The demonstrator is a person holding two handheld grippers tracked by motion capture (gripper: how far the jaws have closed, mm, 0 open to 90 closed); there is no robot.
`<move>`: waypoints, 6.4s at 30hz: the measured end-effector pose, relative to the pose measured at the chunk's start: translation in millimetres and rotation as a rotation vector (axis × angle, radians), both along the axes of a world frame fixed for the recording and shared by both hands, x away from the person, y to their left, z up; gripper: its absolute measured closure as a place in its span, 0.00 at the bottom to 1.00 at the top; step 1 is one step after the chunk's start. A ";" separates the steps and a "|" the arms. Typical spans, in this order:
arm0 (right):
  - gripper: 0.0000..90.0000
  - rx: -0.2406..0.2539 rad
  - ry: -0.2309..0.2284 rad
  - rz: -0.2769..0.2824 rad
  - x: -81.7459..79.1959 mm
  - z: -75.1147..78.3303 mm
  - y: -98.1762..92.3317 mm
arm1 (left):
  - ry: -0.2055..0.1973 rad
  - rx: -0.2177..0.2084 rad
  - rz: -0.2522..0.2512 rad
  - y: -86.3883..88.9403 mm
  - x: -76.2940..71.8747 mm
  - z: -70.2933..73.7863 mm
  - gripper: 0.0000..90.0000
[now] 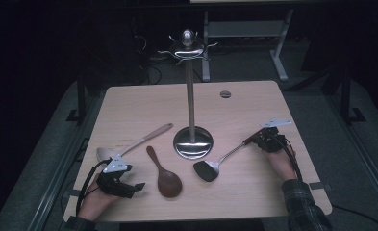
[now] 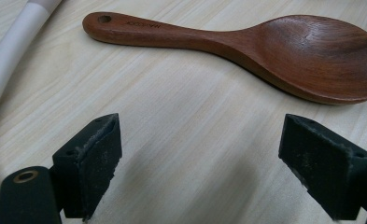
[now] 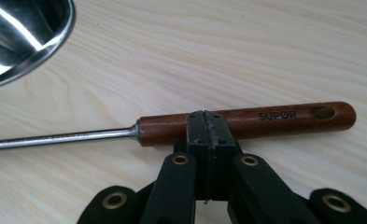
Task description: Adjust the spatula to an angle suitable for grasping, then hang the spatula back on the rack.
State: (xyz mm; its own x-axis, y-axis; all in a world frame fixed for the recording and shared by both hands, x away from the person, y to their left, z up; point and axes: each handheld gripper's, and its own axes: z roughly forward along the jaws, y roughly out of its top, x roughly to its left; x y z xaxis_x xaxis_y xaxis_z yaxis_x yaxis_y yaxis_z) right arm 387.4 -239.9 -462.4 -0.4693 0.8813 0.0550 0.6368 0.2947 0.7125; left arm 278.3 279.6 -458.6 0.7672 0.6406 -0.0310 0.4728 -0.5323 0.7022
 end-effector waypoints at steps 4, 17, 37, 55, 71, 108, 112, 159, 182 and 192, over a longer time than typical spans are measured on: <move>1.00 0.002 -0.009 0.009 4.7 0.0 7.2 | -0.001 0.002 0.001 0.3 -0.1 0.2 0.14; 1.00 0.015 -0.030 0.023 20.3 -2.4 29.4 | 0.003 -0.003 -0.002 -0.8 0.7 -0.6 0.14; 1.00 0.054 -0.025 0.130 27.7 1.3 75.5 | 0.003 -0.004 -0.004 -0.1 0.3 0.2 0.14; 1.00 -0.006 0.129 0.342 -7.1 5.4 124.1 | 0.004 -0.005 -0.006 -0.2 -0.1 0.2 0.14; 1.00 -0.016 0.165 0.321 -13.1 4.7 113.5 | 0.005 -0.005 -0.001 0.9 -0.3 0.5 0.14; 1.00 -0.052 0.148 0.110 -53.5 10.1 -3.7 | -0.004 -0.001 -0.002 0.2 -0.4 1.1 0.14; 1.00 -0.067 0.132 0.096 -51.2 12.2 -10.7 | -0.005 0.000 -0.003 -0.1 -0.6 1.2 0.14; 0.68 -0.094 0.327 0.019 49.8 38.3 0.3 | 0.016 0.000 -0.014 -4.1 2.2 -1.9 0.14; 0.72 -0.172 0.379 0.001 94.8 19.8 22.9 | 0.030 -0.013 -0.020 -6.3 1.2 -2.0 0.14; 0.80 -0.169 0.391 -0.008 96.0 16.9 21.6 | 0.025 -0.006 -0.030 -6.8 1.3 -2.0 0.14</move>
State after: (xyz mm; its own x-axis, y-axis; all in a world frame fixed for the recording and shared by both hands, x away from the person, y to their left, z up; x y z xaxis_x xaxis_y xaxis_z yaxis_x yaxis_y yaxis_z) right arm 483.4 -218.3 -445.5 -0.4344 0.8969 0.0821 0.8525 0.3800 0.3590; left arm 279.6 272.8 -460.6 0.7849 0.6173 -0.0539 0.4740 -0.5422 0.6938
